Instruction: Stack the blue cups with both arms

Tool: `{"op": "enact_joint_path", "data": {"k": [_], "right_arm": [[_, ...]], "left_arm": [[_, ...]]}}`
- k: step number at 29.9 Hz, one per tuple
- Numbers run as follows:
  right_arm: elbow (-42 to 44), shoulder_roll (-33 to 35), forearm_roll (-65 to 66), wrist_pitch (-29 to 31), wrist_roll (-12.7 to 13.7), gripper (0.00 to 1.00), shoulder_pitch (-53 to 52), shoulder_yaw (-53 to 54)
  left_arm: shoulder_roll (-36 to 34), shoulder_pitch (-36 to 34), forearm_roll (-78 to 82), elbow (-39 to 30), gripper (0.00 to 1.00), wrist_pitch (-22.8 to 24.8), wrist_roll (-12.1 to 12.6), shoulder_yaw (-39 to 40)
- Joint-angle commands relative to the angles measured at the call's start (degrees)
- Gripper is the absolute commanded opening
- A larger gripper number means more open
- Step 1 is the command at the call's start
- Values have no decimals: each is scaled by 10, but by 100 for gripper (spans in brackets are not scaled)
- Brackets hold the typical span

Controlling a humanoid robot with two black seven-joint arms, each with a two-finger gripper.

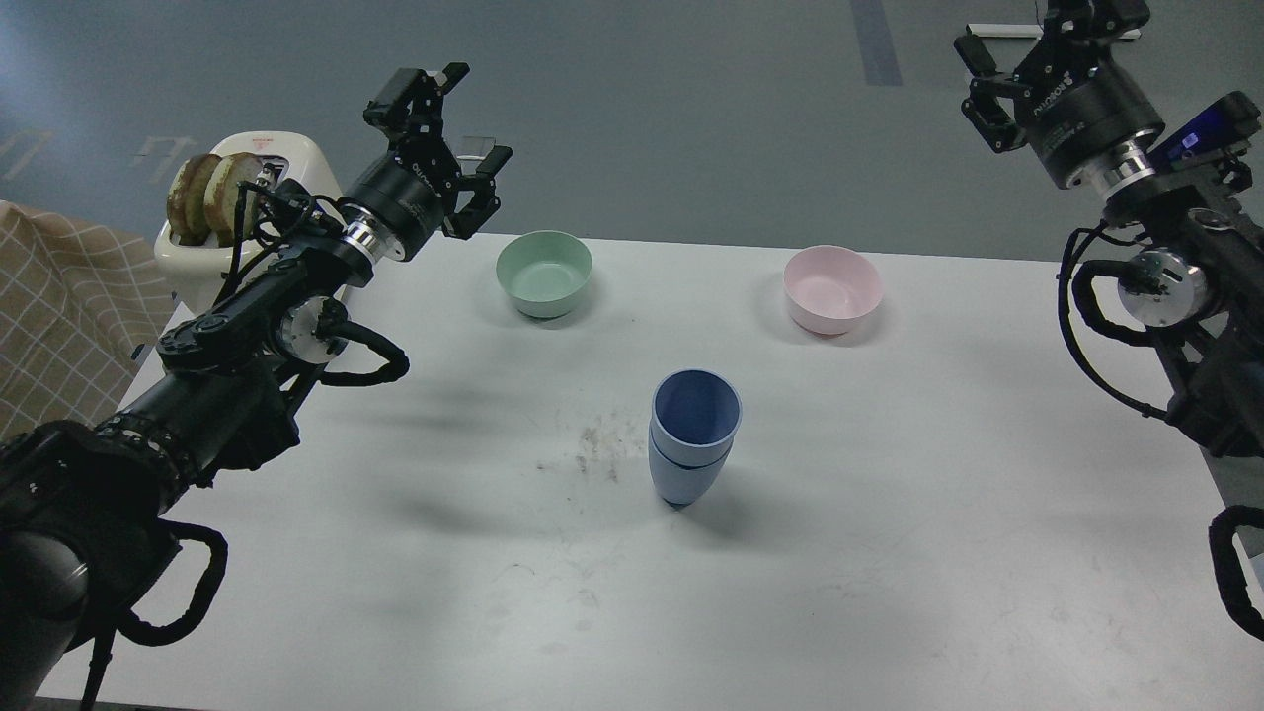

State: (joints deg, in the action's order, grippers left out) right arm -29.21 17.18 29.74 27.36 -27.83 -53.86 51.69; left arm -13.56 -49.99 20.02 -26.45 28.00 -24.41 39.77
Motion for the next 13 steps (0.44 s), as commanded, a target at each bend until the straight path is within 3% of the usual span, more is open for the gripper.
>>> {"op": "enact_joint_path", "data": {"k": [1,13], "right_arm": [[10,0,-21,6,3,100,25,15],[5,-16,-21,6,-2,100,64,37]], "left_arm": [[1,11,0,2,98,0,1,7],[1,39,3,2,98,0,2,3]]}}
